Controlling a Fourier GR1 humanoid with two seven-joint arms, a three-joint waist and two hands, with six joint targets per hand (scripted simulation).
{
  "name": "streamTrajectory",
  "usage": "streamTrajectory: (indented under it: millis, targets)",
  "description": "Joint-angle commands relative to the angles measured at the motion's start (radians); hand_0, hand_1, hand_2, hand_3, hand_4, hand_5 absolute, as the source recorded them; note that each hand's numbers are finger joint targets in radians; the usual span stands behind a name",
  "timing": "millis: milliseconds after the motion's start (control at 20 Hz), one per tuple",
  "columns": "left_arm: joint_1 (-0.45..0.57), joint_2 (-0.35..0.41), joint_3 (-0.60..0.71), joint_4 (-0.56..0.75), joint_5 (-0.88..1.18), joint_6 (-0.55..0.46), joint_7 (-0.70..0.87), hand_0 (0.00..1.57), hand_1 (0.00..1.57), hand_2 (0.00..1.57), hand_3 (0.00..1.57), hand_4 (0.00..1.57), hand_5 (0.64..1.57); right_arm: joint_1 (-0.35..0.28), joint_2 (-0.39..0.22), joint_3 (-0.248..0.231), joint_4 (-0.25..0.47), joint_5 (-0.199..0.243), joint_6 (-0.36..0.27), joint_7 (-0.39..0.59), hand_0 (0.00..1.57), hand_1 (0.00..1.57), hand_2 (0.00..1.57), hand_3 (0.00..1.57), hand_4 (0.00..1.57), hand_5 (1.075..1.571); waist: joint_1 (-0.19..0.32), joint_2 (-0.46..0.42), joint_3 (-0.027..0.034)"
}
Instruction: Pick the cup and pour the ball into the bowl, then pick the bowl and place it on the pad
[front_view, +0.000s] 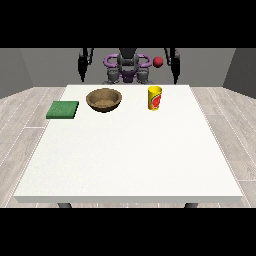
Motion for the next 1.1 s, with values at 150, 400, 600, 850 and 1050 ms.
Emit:
streamTrajectory:
  millis: [150,400,600,850,1050]
  targets:
    - [-0.002,0.028,0.013,-0.088,0.018,-0.007,0.072,0.0,0.0,0.0,0.0,0.66,1.566,-0.006,-0.034,-0.01,-0.083,-0.008,0.003,0.078,0.0,0.0,0.0,0.0,0.87,1.533,0.009,-0.238,0.0105]
    - [0.074,-0.131,-0.036,-0.201,0.168,0.032,0.293,0.0,0.0,0.0,0.0,0.64,1.563,0.092,0.009,-0.045,-0.159,-0.126,-0.025,0.319,0.0,0.0,0.0,0.0,0.86,1.534,-0.017,-0.466,0.0134]
    - [0.073,-0.132,-0.07,-0.323,0.117,0.118,0.462,0.0,0.0,0.0,0.0,0.62,1.564,0.115,0.002,-0.015,-0.31,-0.119,-0.065,0.478,0.0,0.0,0.0,0.0,0.86,1.531,-0.019,-0.479,0.0135]
    - [0.022,-0.148,-0.162,-0.414,0.062,0.175,0.411,0.0,0.0,0.0,0.0,0.56,1.555,0.042,-0.066,-0.127,-0.401,-0.161,-0.052,0.483,0.0,0.0,0.0,0.0,0.76,1.548,0.0,-0.294,0.0136]
    - [-0.105,-0.149,-0.063,-0.268,0.034,0.154,0.227,0.0,0.0,0.0,0.0,0.61,1.555,0.0,-0.009,-0.076,-0.372,-0.143,-0.031,0.315,0.0,0.0,0.0,0.0,0.72,1.54,-0.05,-0.11,0.0137]
